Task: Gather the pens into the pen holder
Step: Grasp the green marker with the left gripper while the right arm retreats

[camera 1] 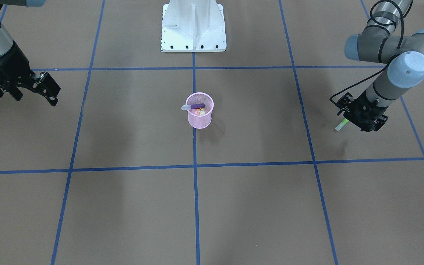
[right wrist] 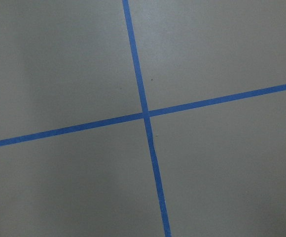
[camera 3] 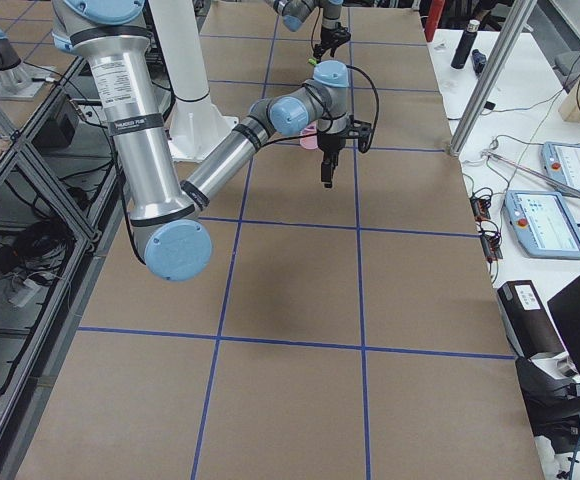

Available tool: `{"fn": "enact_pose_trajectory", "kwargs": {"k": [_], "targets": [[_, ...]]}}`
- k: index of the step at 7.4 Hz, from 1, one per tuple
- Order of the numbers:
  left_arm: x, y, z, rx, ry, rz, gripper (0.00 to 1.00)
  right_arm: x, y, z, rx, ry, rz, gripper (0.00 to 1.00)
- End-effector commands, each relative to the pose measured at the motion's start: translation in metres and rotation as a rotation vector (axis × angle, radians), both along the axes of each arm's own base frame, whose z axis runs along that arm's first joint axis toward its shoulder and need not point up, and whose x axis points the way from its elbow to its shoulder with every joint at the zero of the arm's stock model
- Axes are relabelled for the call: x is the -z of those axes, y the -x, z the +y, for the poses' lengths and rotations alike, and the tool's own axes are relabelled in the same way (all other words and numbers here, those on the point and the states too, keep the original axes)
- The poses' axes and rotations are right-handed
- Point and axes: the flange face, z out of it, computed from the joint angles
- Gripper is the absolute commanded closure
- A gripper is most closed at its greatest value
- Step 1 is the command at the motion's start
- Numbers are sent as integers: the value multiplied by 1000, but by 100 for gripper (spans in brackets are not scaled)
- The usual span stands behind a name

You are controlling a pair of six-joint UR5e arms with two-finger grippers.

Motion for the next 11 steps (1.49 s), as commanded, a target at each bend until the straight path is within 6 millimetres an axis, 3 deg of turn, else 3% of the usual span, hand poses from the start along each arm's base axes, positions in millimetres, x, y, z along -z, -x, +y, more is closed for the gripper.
{"fn": "enact_pose_trajectory", "kwargs": {"k": [1,4,6,8,11], "targets": [[-9,-4,-2,0,-5,0,1,-4,-4,0,3,4,-1,0],[-20,-21,6,-28,18,-15,16,-4,-5,1,29,6,-16,0],[-20,-22,7,-32,24,-7,36,-2,-7,1,30,14,-33,0],[-22,-21,7,-34,28,-12,91,0,-8,0,28,12,-35,0],[-12,-23,10,-52,42,22,100,1,-13,-1,13,15,-37,0]]}}
